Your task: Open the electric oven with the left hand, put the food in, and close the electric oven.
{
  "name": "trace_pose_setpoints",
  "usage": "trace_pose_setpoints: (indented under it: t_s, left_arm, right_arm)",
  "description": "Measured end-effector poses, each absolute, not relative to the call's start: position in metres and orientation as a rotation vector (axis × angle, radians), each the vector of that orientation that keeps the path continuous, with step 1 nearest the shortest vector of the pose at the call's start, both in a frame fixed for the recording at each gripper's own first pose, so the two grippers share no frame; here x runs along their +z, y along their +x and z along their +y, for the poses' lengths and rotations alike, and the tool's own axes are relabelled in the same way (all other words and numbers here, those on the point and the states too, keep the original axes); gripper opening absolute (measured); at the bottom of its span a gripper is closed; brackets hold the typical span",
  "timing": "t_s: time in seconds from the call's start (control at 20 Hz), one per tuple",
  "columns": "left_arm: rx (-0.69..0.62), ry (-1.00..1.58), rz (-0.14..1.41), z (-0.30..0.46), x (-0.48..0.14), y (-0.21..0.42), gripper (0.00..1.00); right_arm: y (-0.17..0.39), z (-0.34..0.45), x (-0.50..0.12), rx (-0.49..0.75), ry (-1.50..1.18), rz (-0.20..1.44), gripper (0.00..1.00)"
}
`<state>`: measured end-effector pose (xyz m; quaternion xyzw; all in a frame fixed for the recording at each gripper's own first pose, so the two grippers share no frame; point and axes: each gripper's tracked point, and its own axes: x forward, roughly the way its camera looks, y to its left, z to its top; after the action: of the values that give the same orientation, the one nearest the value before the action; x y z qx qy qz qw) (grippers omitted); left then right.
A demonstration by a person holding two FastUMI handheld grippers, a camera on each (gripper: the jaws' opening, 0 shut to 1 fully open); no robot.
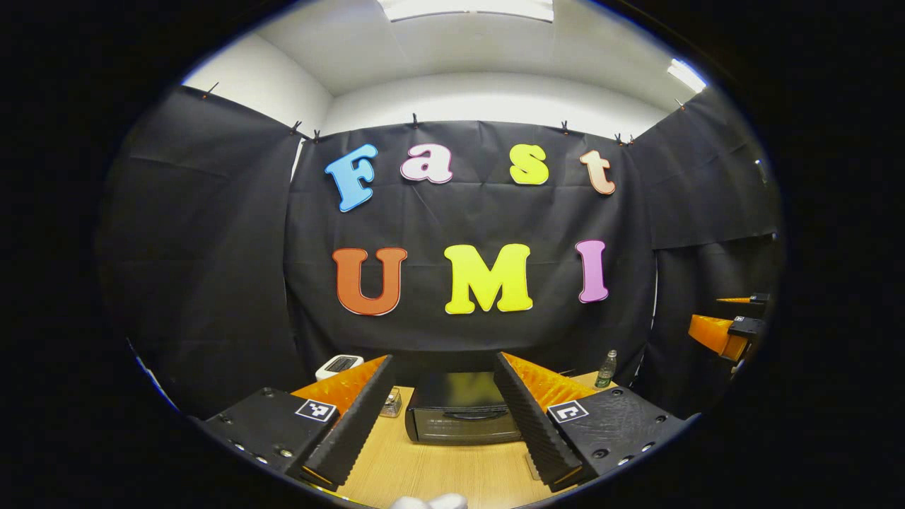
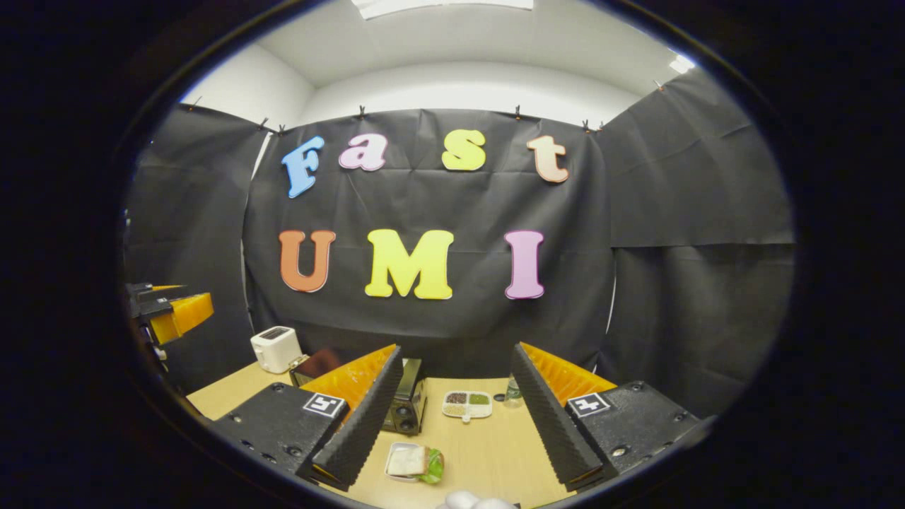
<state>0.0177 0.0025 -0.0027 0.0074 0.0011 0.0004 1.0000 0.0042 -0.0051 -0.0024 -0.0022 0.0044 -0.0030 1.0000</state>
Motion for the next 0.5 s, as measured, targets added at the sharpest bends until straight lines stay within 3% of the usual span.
trace_pose_setpoints:
  t_s: [0.35,0.5]
  left_arm:
    - [-0.011,0.015,-0.002,-0.005,-0.048,0.054,0.93]
    - [-0.026,-0.013,0.032,-0.015,-0.086,0.075,0.93]
  right_arm:
    - [0.002,-0.015,0.000,0.000,-0.012,-0.024,0.99]
    - [0.000,-0.025,-0.005,-0.011,-0.024,-0.024,0.96]
